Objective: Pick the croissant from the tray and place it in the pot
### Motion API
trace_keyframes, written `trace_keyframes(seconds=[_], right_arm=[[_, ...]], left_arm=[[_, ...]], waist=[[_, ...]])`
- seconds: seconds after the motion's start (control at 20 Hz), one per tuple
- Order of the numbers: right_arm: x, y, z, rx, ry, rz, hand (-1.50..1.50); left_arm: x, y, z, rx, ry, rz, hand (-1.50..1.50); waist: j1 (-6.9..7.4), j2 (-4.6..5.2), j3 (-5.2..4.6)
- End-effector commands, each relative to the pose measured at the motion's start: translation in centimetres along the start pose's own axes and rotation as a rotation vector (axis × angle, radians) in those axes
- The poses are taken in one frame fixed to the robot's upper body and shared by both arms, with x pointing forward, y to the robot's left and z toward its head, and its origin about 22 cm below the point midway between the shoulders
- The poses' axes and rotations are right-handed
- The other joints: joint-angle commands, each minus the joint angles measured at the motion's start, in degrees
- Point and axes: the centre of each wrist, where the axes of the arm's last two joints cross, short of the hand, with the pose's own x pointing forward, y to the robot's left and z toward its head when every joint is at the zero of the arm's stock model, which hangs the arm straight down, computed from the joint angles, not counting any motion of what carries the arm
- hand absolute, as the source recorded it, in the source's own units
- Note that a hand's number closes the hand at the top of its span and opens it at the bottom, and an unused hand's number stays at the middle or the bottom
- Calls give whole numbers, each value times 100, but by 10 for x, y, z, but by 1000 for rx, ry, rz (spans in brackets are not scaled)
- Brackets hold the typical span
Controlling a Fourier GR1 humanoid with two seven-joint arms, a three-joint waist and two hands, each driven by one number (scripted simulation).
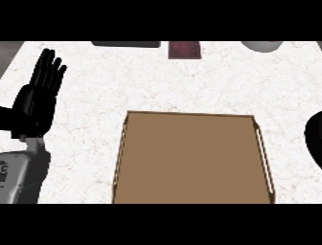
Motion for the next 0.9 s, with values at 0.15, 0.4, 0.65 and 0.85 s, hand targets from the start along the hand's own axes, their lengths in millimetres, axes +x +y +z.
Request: trace_keyframes(seconds=[0.15,0.4,0.65,0.85], right_arm=[[4,-29,11,-8,-115,-318,-150],[8,-40,11,-79,-113,-335,-150],[16,-55,12,-136,-90,-341,-150],[14,-54,15,-148,-72,-363,-150]], left_arm=[[-1,-1,0,-6,2,6,0],[5,-9,-3,-6,-17,4,0],[3,-1,-4,-1,-7,9,0],[7,3,-5,-8,-23,10,0]], waist=[[53,39,19],[108,73,47],[161,121,59],[169,128,74]])
